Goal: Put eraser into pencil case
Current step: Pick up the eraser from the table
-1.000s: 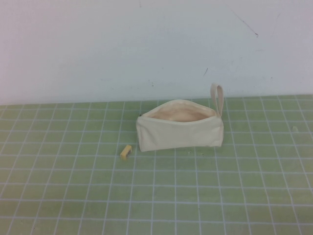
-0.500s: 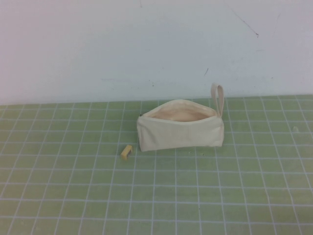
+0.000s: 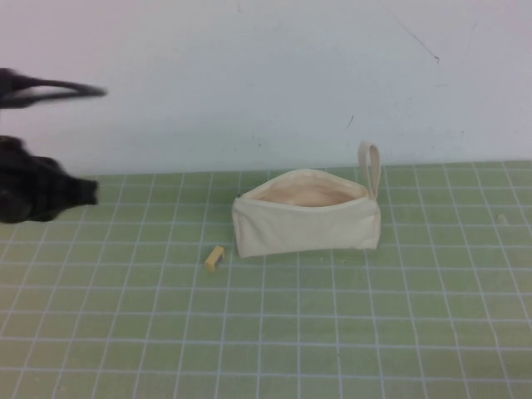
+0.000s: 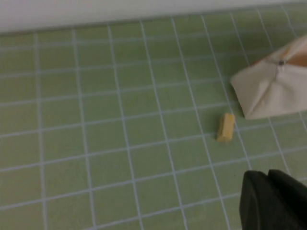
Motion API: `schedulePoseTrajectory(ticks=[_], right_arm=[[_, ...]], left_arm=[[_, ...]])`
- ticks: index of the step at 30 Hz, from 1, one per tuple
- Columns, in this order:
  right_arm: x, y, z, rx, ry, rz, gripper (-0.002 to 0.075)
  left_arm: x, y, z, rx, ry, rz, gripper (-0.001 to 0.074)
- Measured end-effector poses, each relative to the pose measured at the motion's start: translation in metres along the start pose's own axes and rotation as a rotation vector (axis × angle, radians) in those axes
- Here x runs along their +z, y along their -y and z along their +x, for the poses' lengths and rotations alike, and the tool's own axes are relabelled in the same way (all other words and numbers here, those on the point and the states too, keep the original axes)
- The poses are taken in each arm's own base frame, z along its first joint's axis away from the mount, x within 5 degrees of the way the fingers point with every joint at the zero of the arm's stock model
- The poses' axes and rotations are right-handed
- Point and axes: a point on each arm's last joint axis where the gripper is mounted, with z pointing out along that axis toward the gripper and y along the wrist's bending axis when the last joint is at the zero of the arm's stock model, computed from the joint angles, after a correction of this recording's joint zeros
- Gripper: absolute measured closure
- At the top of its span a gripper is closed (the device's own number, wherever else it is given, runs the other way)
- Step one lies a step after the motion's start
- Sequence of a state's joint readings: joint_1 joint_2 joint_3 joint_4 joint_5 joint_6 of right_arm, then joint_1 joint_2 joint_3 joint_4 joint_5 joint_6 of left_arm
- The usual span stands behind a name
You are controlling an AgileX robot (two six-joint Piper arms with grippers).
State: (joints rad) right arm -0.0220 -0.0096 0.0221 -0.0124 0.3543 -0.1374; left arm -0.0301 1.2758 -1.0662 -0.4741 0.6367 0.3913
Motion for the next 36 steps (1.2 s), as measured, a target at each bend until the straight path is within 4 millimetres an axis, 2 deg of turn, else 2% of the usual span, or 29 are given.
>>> schedulePoseTrajectory(ticks=[3,6,11,14,16,20,23,25,29,31,33,36], right_arm=[[0.000,0.000,0.000,0.000,0.000,0.000,0.0726],[0.000,0.000,0.000,0.000,0.000,0.000,0.0726],[0.000,0.000,0.000,0.000,0.000,0.000,0.0726],[0.000,0.000,0.000,0.002,0.000,0.000,0.0726],[0.000,0.000,0.000,0.002,0.000,0.000,0.0726],[0.000,0.000,0.000,0.002,0.000,0.000,0.0726],[0.000,0.000,0.000,0.002,0.000,0.000,0.0726],[0.000,0.000,0.000,0.002,0.000,0.000,0.0726],[0.000,0.000,0.000,0.002,0.000,0.000,0.0726],[0.000,0.000,0.000,0.002,0.000,0.000,0.0726],[0.000,0.000,0.000,0.002,0.000,0.000,0.0726],[0.000,0.000,0.000,0.002,0.000,0.000,0.0726]], left_arm=[[0.046,-0.001,-0.013,0.031,-0.189,0.082,0.0736],[0.091,0.010,-0.026,0.121,-0.292,0.126,0.0736],[0.169,0.031,-0.025,0.276,-0.477,0.082,0.0736],[0.195,0.040,-0.022,0.322,-0.512,0.034,0.0736],[0.202,0.046,-0.021,0.337,-0.517,0.029,0.0736],[0.202,0.054,-0.022,0.334,-0.513,0.045,0.0736],[0.212,0.056,-0.015,0.322,-0.535,0.067,0.0720],[0.219,0.056,-0.009,0.337,-0.556,0.073,0.0666],[0.231,0.059,0.001,0.363,-0.583,0.087,0.0479],[0.235,0.059,0.003,0.365,-0.587,0.089,0.0409],[0.237,0.058,0.004,0.366,-0.585,0.089,0.0378],[0.242,0.058,0.007,0.371,-0.587,0.089,0.0386]])
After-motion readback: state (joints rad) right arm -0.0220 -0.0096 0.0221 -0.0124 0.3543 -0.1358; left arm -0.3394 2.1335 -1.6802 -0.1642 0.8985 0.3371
